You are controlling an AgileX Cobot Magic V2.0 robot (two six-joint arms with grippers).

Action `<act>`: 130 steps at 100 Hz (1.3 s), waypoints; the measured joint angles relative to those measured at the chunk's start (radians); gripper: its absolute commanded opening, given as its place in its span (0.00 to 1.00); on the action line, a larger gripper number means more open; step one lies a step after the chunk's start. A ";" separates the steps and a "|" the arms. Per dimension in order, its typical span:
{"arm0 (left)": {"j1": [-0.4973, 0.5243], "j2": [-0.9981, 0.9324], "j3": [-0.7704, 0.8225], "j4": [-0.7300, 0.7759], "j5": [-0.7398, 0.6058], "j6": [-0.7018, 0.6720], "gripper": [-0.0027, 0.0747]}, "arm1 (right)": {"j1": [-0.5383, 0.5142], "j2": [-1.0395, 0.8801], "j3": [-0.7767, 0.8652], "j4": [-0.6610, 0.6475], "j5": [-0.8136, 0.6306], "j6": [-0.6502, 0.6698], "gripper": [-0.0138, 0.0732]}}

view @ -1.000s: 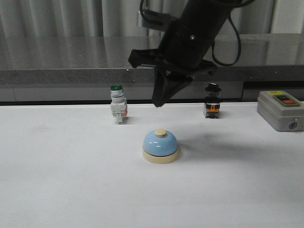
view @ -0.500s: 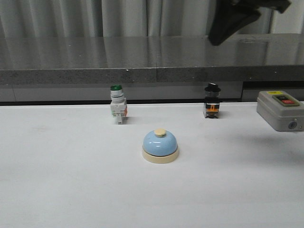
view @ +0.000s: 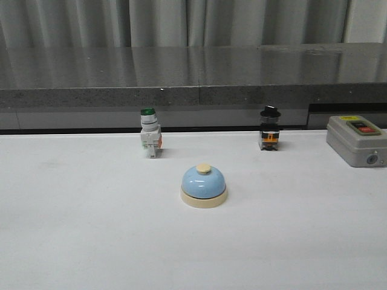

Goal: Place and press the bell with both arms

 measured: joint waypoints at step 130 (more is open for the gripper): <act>0.000 0.000 0.000 0.000 0.000 0.000 0.01 | -0.004 -0.689 0.370 -0.004 -0.093 -0.002 0.09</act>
